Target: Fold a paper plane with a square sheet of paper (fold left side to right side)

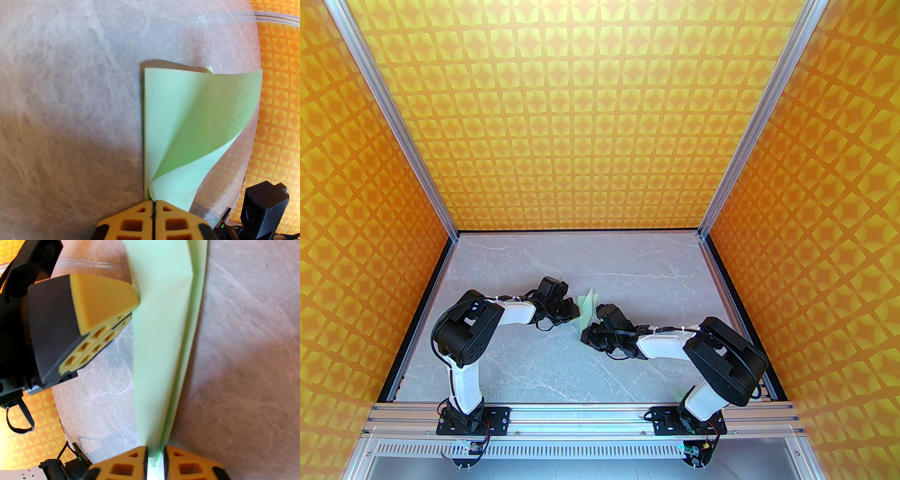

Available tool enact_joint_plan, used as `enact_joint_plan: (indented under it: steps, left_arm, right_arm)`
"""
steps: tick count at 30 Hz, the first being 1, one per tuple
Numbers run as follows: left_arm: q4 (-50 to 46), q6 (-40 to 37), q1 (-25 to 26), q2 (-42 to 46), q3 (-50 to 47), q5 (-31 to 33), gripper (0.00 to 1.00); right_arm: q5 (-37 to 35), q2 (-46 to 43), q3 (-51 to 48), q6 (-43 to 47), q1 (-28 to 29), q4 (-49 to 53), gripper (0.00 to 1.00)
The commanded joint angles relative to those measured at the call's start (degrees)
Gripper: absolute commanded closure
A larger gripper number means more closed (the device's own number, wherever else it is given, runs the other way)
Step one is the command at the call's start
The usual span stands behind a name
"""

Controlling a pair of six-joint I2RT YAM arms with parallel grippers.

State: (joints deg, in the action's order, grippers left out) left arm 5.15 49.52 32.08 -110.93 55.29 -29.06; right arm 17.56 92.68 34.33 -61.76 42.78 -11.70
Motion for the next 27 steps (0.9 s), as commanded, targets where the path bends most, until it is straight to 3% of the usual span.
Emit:
enact_joint_plan:
  steps: [1, 10, 27]
  left_arm:
    - [-0.1, 0.5, 2.8, -2.2, -0.7, 0.9, 0.92]
    - [0.0, 0.5, 3.0, -2.5, -0.2, 0.9, 0.92]
    - [-0.6, 0.3, 2.9, -3.0, 0.2, 0.8, 0.92]
  right_arm:
    - [0.5, -0.9, 0.1, -0.1, 0.2, -1.6, 0.86]
    - [0.8, -2.0, 2.9, 2.4, 0.3, 2.4, 0.96]
    - [2.0, 2.7, 4.0, 1.8, 0.4, 1.7, 0.97]
